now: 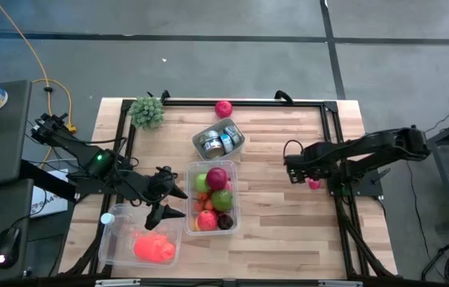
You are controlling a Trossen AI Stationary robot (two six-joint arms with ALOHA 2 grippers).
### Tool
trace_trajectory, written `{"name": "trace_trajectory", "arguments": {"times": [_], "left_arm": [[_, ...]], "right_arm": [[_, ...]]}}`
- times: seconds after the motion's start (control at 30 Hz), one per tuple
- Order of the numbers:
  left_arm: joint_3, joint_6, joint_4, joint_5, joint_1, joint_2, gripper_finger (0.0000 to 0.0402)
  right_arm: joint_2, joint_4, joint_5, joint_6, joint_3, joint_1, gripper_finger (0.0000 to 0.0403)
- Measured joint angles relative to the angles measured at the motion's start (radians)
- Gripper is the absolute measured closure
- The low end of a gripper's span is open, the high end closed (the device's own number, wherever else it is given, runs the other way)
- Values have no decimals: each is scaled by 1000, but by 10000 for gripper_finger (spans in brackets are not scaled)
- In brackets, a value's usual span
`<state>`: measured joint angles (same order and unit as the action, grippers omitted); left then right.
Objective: Pick & Place Food Item
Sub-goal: Put the red dragon fruit into the right transparent bin
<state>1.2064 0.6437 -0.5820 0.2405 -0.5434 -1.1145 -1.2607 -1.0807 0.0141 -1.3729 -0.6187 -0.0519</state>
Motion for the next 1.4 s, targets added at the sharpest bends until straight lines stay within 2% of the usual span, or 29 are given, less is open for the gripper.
{"name": "trace_trajectory", "arguments": {"times": [0.17,0.3,0.57,0.7,0.93,1.1,1.3,1.4], "left_arm": [[0,0,-1,0,0,0,120],[0,0,-1,0,0,0,120],[0,-1,-1,0,0,0,120],[0,-1,-1,0,0,0,120],[0,-2,-1,0,0,0,120],[0,-2,-1,0,0,0,120],[0,-2,-1,0,0,0,120],[0,-2,0,-1,0,0,120]], "right_arm": [[-69,82,-93,-38,56,9,126],[-119,100,-71,-79,75,40,126],[-128,138,-69,-73,39,78,126],[-125,259,-77,-57,-3,110,126],[-125,480,-75,64,-69,138,130],[-90,476,-100,116,-144,138,148],[-25,431,-80,166,-209,156,179],[-19,318,-54,140,-206,167,188]]}}
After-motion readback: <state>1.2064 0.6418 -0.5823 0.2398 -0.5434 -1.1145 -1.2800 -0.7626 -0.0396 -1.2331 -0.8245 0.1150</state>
